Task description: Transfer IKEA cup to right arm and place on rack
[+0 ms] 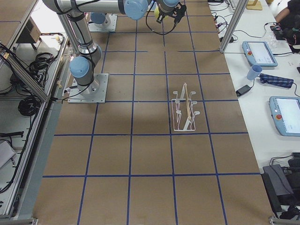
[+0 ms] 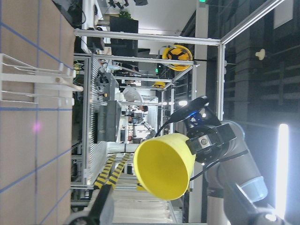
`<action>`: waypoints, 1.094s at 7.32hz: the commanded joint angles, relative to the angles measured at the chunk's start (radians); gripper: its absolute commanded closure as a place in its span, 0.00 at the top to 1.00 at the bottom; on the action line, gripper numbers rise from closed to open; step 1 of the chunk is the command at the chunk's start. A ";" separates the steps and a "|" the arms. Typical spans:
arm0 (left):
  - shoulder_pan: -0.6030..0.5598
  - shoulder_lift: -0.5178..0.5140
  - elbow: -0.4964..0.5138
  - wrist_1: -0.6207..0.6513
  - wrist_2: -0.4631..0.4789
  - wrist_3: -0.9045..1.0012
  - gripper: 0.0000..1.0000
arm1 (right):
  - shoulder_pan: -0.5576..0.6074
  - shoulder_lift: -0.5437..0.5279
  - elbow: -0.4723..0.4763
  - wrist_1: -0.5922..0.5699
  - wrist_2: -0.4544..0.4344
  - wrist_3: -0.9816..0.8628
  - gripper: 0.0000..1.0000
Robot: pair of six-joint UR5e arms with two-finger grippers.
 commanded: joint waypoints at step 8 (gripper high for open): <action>-0.130 0.013 0.216 0.374 1.435 -0.415 1.00 | -0.075 0.169 0.028 -0.518 -0.831 -0.367 0.07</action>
